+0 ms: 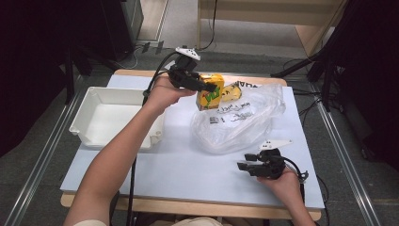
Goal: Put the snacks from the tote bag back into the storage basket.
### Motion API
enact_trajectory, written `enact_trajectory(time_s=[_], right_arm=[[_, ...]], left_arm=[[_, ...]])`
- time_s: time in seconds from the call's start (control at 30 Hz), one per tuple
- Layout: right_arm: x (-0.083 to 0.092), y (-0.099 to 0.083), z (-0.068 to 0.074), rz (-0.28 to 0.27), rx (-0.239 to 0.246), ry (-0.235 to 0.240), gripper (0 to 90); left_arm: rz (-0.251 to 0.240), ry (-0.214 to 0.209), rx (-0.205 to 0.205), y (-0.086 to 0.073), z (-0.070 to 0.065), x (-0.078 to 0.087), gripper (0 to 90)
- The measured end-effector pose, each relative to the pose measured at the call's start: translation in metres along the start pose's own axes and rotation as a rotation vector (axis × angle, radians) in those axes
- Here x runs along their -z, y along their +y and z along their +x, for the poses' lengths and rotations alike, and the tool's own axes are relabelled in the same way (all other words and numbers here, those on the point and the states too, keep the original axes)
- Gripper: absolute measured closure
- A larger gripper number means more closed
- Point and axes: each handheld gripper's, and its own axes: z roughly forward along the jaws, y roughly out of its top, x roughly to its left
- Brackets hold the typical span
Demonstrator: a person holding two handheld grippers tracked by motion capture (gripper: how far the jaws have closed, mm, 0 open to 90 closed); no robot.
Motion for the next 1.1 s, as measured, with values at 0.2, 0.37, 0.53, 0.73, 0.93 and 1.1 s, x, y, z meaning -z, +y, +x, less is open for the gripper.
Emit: enact_trajectory(time_s=[0.2, 0.37, 0.53, 0.73, 0.93, 1.1], right_arm=[[0.000, 0.000, 0.000, 0.002, -0.001, -0.001, 47.0], [0.000, 0.000, -0.001, 0.005, 0.003, -0.002, 47.1], [0.000, 0.001, 0.000, 0.004, 0.004, -0.001, 47.1], [-0.001, 0.001, 0.000, 0.002, 0.006, 0.004, 47.1], [-0.001, 0.001, 0.000, 0.005, 0.006, 0.003, 47.1], [-0.001, 0.001, 0.000, 0.006, 0.006, 0.002, 47.1]], left_arm=[[0.001, 0.005, 0.002, -0.007, 0.001, 0.007, 52.5], [-0.002, 0.016, 0.006, -0.012, 0.004, 0.013, 52.5], [-0.006, 0.022, 0.014, -0.017, 0.005, 0.020, 52.5], [-0.008, 0.034, 0.024, -0.022, 0.009, 0.027, 52.5], [-0.006, 0.045, 0.026, -0.026, 0.012, 0.034, 52.5], [-0.008, 0.053, 0.035, -0.030, 0.015, 0.040, 52.5]])
